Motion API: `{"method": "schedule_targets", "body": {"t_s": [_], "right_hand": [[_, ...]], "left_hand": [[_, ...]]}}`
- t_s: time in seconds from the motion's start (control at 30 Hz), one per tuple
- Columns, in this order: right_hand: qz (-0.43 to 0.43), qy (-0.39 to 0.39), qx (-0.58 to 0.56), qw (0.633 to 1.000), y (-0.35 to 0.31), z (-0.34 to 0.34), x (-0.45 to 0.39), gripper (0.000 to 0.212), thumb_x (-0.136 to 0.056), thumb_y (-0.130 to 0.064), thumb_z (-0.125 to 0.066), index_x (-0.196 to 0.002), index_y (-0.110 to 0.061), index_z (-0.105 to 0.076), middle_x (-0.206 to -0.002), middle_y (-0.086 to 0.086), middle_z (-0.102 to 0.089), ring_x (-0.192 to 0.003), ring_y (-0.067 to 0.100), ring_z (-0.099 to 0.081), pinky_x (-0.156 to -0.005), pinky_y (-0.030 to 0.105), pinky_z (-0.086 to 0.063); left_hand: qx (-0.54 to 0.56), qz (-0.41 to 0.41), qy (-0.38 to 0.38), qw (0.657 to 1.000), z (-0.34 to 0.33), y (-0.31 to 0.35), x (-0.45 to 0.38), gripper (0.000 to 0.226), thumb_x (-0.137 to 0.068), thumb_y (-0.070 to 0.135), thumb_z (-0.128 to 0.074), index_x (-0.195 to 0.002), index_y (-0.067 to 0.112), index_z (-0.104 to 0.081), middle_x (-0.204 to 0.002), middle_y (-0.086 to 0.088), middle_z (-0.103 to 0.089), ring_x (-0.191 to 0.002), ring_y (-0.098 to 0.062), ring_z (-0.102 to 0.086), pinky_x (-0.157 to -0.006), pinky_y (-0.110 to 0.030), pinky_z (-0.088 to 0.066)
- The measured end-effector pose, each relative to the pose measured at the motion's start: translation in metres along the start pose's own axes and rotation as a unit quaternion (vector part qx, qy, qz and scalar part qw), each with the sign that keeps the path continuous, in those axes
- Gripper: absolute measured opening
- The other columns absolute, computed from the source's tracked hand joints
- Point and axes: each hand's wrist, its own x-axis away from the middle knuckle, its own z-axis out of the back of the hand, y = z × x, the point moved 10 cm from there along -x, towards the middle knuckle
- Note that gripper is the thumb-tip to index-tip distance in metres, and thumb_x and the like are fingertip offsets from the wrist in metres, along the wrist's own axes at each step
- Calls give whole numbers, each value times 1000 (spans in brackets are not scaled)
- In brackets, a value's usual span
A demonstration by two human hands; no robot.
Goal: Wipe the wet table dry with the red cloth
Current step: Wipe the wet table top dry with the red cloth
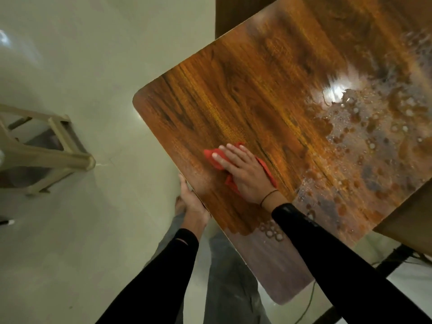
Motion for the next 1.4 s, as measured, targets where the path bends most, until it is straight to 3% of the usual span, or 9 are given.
{"method": "schedule_targets", "body": {"t_s": [0.27, 0.47, 0.77, 0.87, 0.93, 1.03, 1.13, 1.27, 1.4], "right_hand": [[-84, 17, 43, 995, 44, 40, -53, 64, -107, -34, -18, -171, -28, -25, -176, 7, -29, -165, 30, -20, -134, 57, -15], [212, -90, 68, 971, -57, -24, 9, 76, -102, -26, -55, -172, -24, -23, -179, 6, -21, -166, 29, -14, -135, 53, -10], [441, -217, 81, 867, -68, -51, 117, 75, -109, -26, -47, -173, -26, -9, -181, 4, -7, -168, 25, 0, -136, 53, -6], [414, -192, 74, 887, -62, -38, 59, 80, -103, -4, -44, -173, -27, -13, -181, 5, -10, -168, 25, -4, -135, 54, -10], [354, -163, 78, 918, -56, -28, 14, 76, -107, -11, -49, -173, -27, -15, -180, 5, -14, -168, 25, -8, -136, 53, -11], [305, -126, 88, 940, -56, -21, -12, 79, -106, -23, -56, -173, -28, -13, -180, 3, -16, -167, 27, -10, -135, 54, -12], [362, -140, 73, 919, -72, -33, 37, 83, -100, -9, -52, -173, -29, -15, -180, 4, -14, -168, 27, -5, -136, 53, 0], [436, -174, 91, 878, -84, -59, 147, 79, -103, -23, -63, -172, -23, -23, -179, 8, -17, -167, 32, -5, -135, 55, 0], [452, -195, 117, 863, -80, -63, 238, 88, -102, -31, -63, -173, -21, -11, -181, 7, -8, -168, 30, 3, -135, 53, 9]], "left_hand": [[6, -28, 1, 1000, 12, -35, 10, 88, -101, 82, -36, -149, 15, -66, -150, -19, -65, -143, -39, -59, -125, -57, -41], [59, -2, -36, 998, 16, -55, 17, 85, -99, 78, -47, -147, 11, -67, -155, -22, -59, -146, -40, -56, -129, -57, -35], [50, 107, -84, 989, 46, -89, 38, 95, -94, 84, -43, -136, 5, -74, -135, -21, -70, -126, -37, -70, -116, -52, -51], [91, 82, -92, 988, 41, -84, 39, 92, -101, 79, -35, -151, 7, -62, -155, -25, -58, -149, -41, -52, -128, -56, -35], [104, 60, -94, 988, 32, -77, 39, 95, -103, 78, -32, -159, 3, -50, -160, -28, -52, -154, -43, -44, -132, -58, -26], [144, 36, -92, 985, 26, -64, 36, 97, -101, 81, -32, -159, 5, -49, -153, -26, -59, -142, -43, -59, -117, -57, -49], [165, -2, -79, 983, 37, -47, 33, 96, -96, 86, -35, -148, 9, -58, -136, -23, -71, -122, -39, -71, -98, -53, -61], [145, -42, -16, 988, 73, -37, 30, 100, -94, 89, -34, -152, 11, -57, -148, -23, -65, -144, -40, -58, -124, -57, -41], [108, -15, -37, 993, 66, -71, 48, 95, -95, 86, -38, -154, 14, -54, -151, -18, -64, -144, -35, -57, -129, -54, -33]]}}
